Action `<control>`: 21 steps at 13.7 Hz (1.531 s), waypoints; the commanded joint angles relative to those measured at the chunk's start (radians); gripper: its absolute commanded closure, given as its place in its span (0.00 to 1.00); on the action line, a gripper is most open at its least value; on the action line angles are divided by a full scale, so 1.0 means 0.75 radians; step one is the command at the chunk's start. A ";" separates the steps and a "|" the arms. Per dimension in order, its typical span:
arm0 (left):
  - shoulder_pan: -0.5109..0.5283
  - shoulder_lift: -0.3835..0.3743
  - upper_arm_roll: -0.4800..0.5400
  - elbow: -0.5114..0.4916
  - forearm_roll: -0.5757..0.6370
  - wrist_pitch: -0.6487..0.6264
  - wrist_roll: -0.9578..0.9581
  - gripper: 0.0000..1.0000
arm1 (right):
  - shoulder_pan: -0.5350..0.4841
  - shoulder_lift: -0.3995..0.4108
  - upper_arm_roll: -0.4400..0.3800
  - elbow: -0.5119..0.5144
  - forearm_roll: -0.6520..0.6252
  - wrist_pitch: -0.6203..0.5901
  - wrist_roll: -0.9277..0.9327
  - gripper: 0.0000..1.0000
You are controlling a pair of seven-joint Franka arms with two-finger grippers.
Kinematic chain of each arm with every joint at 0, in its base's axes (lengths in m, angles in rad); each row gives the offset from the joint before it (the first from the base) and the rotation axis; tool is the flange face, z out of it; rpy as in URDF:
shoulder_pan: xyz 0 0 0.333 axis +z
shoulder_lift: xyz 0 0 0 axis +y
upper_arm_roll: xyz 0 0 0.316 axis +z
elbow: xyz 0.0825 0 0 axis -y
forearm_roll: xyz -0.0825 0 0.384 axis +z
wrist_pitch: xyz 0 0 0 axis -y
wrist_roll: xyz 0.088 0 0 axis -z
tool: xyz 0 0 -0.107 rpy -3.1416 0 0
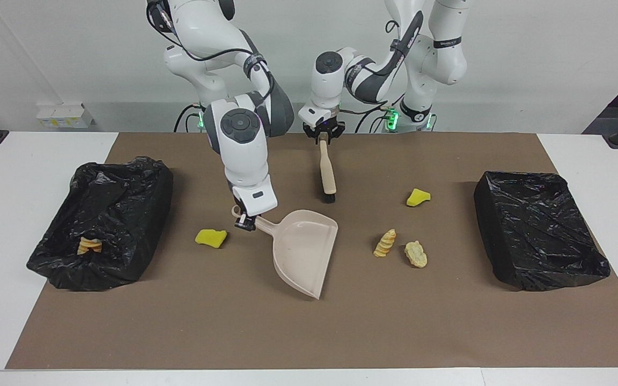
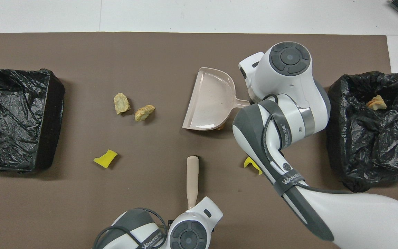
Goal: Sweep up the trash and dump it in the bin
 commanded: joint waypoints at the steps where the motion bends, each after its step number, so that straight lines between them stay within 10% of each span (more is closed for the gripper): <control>1: 0.021 -0.024 0.022 0.013 -0.009 -0.068 0.046 1.00 | -0.006 -0.047 0.005 -0.056 -0.003 0.040 -0.080 1.00; 9: 0.456 -0.178 0.028 0.150 0.245 -0.458 0.385 1.00 | 0.039 -0.055 0.007 -0.115 -0.007 0.097 -0.109 1.00; 16: 1.054 -0.023 0.028 0.272 0.445 -0.350 0.796 1.00 | 0.189 0.035 0.007 -0.117 -0.031 0.269 -0.095 1.00; 21: 1.128 0.192 0.026 0.402 0.447 -0.232 0.856 1.00 | 0.223 0.066 0.005 -0.119 -0.050 0.298 -0.095 1.00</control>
